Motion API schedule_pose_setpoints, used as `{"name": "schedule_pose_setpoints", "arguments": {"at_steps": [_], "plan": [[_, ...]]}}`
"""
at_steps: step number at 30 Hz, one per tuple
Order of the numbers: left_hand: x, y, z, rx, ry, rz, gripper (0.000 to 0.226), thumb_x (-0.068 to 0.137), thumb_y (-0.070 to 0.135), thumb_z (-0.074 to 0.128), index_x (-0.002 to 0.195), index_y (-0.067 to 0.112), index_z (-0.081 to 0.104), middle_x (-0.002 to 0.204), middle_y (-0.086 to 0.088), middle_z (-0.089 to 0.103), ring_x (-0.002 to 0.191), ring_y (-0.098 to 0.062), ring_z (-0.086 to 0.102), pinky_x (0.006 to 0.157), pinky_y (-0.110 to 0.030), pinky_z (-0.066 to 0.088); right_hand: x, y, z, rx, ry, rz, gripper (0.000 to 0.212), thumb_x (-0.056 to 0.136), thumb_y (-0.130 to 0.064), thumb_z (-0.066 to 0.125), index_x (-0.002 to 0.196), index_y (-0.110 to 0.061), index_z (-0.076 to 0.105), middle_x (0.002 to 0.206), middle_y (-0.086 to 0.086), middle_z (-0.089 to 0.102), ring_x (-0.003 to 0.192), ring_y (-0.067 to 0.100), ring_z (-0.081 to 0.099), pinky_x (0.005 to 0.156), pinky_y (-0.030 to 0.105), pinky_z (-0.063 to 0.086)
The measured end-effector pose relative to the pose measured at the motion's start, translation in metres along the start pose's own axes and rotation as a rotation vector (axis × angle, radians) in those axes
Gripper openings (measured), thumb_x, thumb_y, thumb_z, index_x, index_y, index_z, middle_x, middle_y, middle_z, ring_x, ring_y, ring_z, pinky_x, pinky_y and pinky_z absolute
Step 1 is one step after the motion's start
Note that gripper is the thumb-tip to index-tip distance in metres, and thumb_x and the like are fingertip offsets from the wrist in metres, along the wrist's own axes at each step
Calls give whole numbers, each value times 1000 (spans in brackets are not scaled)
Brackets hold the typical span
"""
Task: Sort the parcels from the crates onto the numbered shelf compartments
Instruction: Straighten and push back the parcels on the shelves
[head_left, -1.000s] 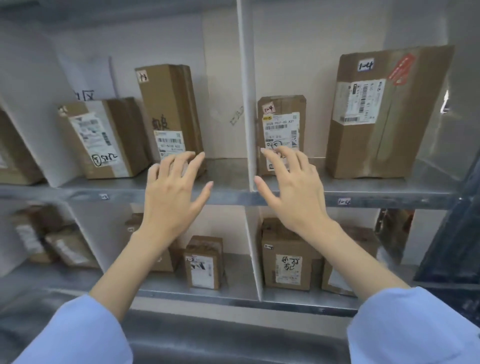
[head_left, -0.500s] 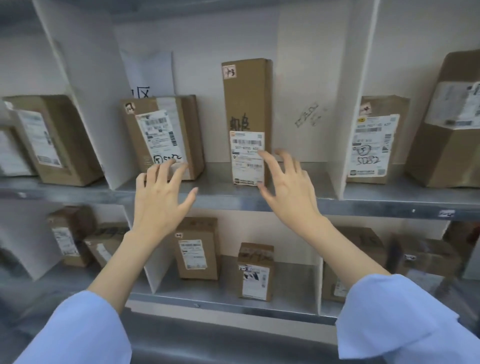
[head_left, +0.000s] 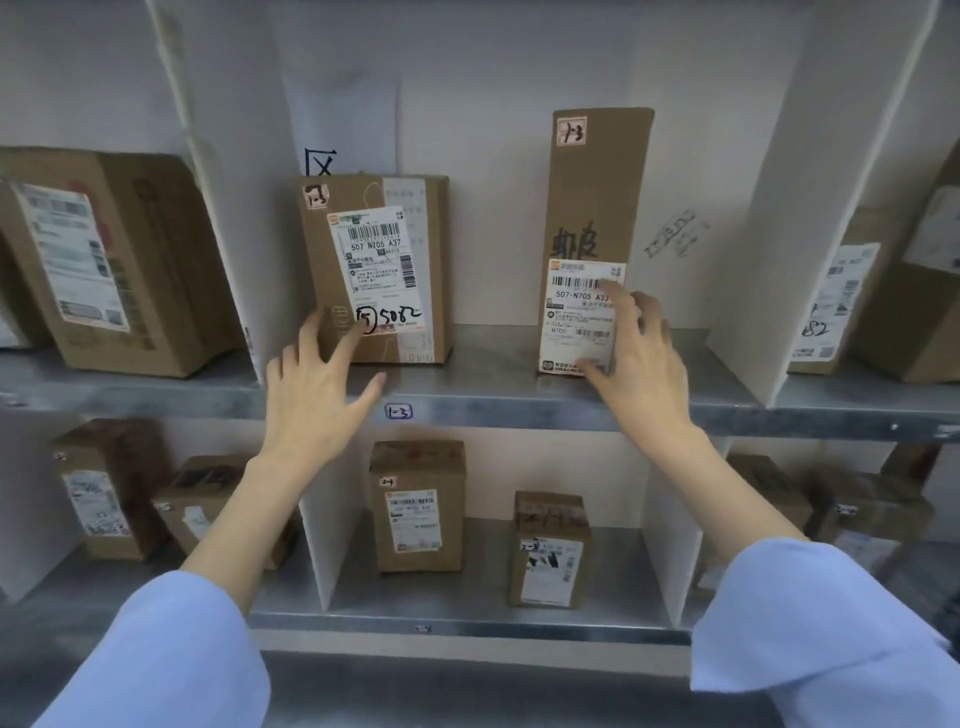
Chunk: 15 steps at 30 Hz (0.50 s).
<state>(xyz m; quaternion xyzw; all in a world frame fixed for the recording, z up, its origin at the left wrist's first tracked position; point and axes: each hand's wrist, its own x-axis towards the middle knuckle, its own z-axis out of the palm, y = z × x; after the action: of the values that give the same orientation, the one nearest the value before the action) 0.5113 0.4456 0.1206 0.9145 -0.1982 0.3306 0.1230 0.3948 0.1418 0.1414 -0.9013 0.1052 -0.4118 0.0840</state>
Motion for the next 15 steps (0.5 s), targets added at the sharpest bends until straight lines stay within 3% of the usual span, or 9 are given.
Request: {"name": "schedule_pose_setpoints", "arguments": {"at_steps": [10,15], "plan": [[0,-1,7,-37,19,24,58,94,47,55,145,24,43,152,-18,31,114,-43,50,95,-51,37,8,-1,6,-75,-2,-2,90,76,-19,82,143,-29,24,135,12,41,113,35,51,63,43,52],[-10,-3,2,-9,21,36,64,90,55,38,146,24,42,150,-15,35,123,-38,45,101,-50,33,2,2,1,-49,45,-17,79,81,-22,78,145,-20,33,138,15,43,117,37,49,75,49,53]]}}
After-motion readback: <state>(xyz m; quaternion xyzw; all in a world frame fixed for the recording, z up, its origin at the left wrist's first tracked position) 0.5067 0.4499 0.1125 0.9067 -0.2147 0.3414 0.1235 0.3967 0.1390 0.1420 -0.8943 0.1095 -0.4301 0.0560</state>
